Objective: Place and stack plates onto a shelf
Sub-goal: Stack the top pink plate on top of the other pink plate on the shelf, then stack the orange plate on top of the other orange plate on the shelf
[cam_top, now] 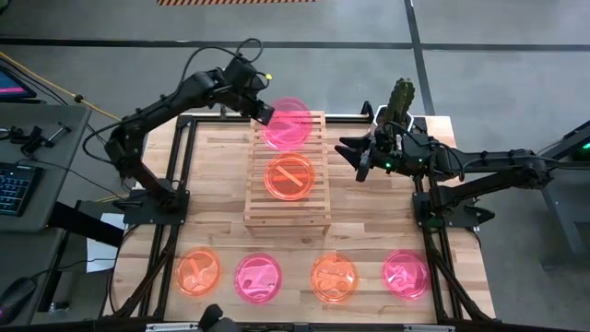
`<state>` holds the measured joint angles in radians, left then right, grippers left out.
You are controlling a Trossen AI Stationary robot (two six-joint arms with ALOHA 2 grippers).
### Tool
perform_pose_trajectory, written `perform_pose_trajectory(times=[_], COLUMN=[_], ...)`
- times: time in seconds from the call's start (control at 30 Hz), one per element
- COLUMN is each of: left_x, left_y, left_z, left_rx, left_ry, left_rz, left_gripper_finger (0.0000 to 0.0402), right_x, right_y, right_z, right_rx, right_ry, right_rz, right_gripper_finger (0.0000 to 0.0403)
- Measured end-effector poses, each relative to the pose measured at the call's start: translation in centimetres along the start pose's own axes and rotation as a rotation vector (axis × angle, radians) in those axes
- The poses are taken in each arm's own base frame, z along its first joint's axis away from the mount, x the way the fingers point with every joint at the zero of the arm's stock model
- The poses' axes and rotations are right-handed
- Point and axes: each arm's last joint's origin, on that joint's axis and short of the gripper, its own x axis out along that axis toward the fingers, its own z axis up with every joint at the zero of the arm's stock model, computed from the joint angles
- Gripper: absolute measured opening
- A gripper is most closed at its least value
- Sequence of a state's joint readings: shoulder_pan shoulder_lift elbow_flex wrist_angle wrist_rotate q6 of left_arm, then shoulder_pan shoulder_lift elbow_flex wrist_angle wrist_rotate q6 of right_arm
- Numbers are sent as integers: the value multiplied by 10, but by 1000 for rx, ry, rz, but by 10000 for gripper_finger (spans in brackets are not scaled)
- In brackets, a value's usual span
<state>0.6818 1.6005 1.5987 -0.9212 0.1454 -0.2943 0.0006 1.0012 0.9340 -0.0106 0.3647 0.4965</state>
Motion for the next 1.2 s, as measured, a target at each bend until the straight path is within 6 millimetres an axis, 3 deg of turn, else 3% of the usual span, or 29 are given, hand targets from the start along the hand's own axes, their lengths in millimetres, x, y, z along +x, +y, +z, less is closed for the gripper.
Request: perform_pose_trajectory(times=[0.27,0.63,0.77,0.93,1.03,1.2], left_x=[9,1,-16,-64,-90,-115], left_y=[1,0,-1,-14,-33,-61], left_z=[0,-1,-1,-9,-27,-77], left_rx=[59,88,91,115,158,255], left_ry=[21,13,-34,-181,-343,-595], left_rz=[20,-16,-32,-163,-286,-564], left_gripper_finger=[9,130,162,174,173,173], right_x=[0,0,0,0,0,-1], right_y=[0,0,0,1,4,6], right_z=[0,0,0,-1,-2,-3], right_rx=[0,0,0,1,0,2], right_ry=[0,0,0,23,65,105], right_rz=[1,1,1,42,119,193], right_gripper_finger=[172,172,172,172,172,172])
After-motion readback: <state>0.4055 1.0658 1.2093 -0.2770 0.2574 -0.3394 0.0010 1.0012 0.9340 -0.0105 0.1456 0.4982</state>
